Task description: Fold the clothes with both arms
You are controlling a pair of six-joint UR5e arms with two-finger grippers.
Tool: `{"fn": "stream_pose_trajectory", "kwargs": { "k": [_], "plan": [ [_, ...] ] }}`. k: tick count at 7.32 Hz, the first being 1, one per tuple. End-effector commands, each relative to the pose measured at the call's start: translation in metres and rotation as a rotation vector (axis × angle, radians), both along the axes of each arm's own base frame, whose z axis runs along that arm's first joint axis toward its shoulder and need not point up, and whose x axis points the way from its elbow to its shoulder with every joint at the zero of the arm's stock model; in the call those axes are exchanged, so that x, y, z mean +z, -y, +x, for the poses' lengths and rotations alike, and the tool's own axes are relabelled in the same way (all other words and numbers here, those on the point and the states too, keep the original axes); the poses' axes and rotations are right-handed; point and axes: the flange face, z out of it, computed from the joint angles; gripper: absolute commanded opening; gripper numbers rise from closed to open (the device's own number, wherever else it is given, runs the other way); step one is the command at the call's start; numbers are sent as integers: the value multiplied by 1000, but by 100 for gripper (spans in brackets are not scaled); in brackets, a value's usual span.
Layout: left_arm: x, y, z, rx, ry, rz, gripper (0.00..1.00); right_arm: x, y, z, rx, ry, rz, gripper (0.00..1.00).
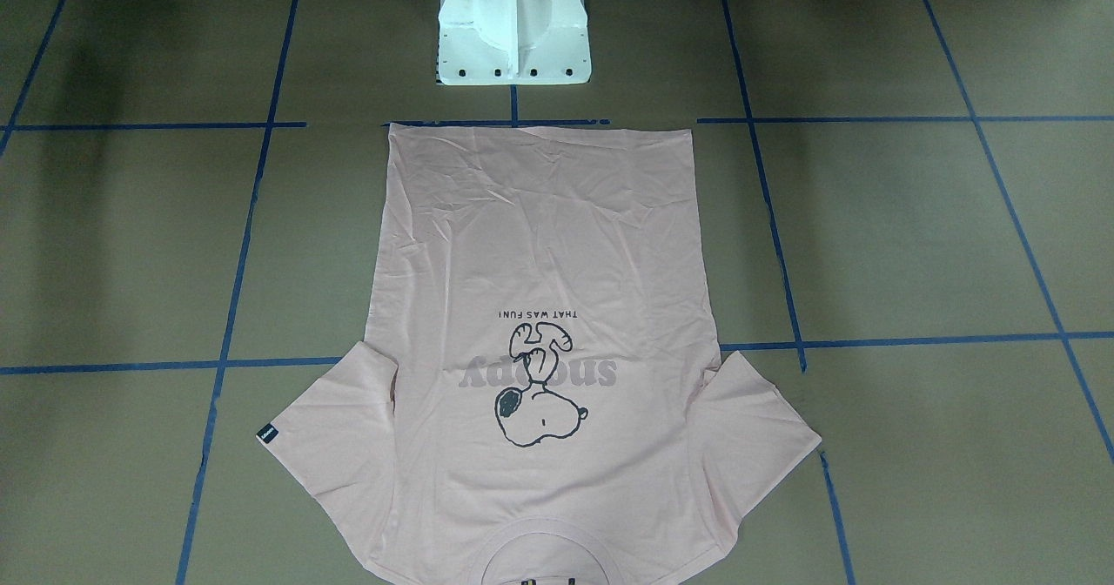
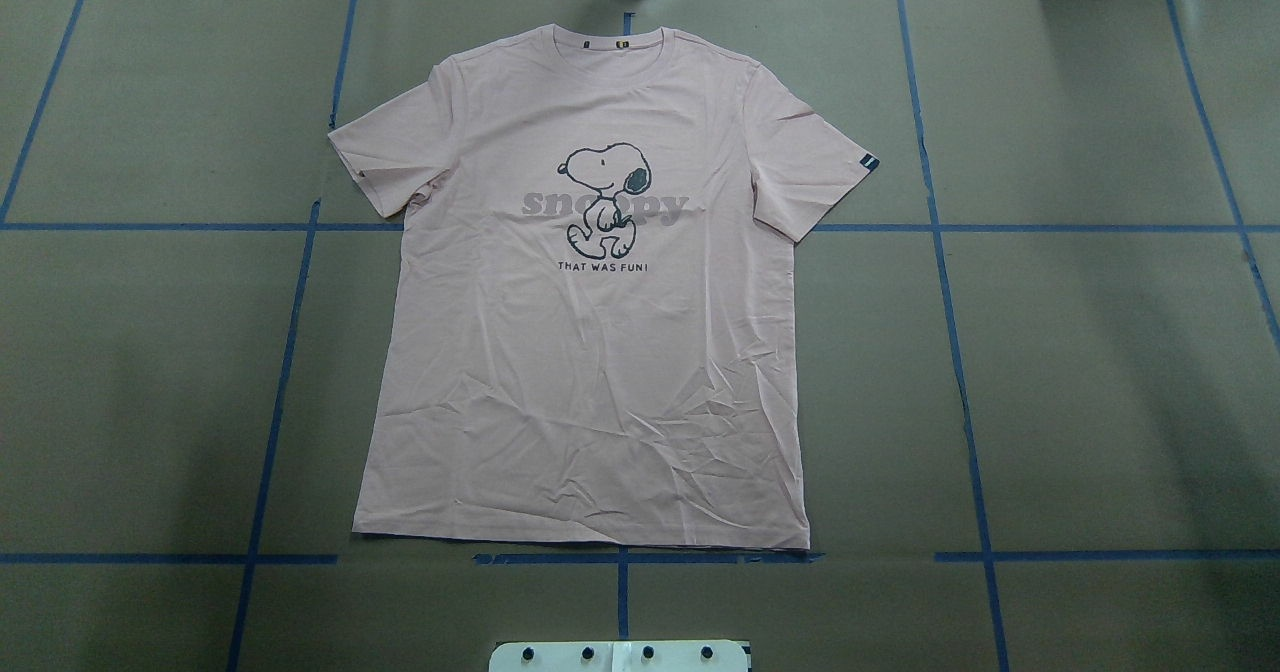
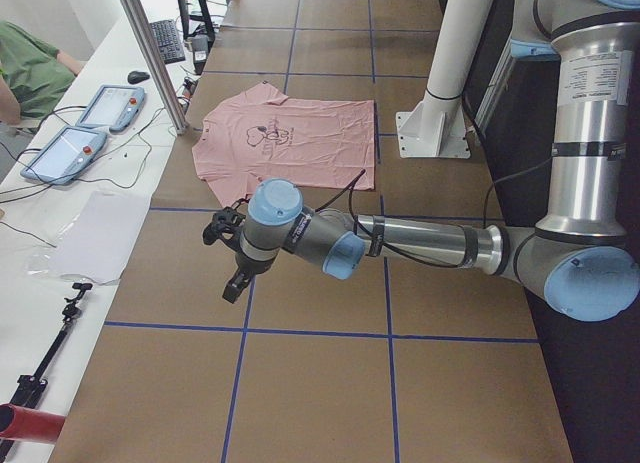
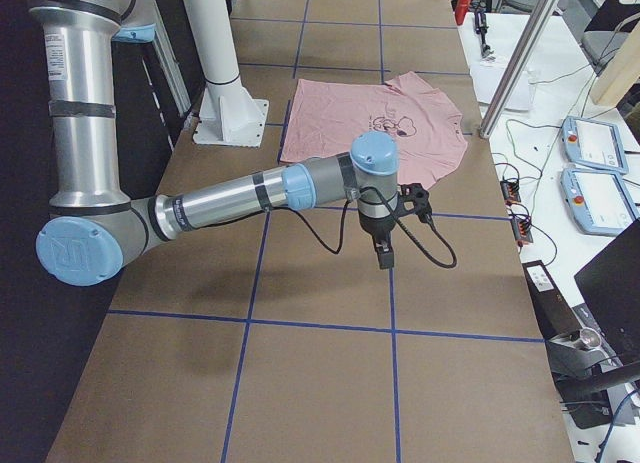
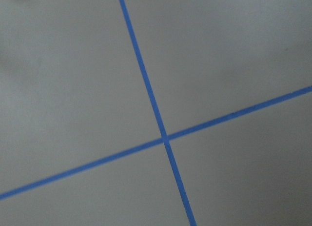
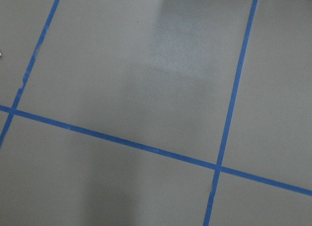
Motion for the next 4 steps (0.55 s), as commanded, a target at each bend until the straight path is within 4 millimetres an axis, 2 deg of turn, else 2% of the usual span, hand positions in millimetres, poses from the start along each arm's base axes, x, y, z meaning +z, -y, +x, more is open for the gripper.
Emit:
{"fn": "stream_pose_trajectory", "kwargs": {
  "k": [1,2,3,4],
  "plan": [
    [-42,39,1,-17,-18,154,100,9,15,-1,-22,-2,106,100],
    [-39,61,1,-42,-43,120,100,26,22,-3,-27,10,106,100],
    [-44,75,2,-43,-45,148,100,5,39,-5,-23,16,155,100],
    [-45,75,2,-43,-47,185,100,-17,60,-45,-14,49,117,100]
  ]
}}
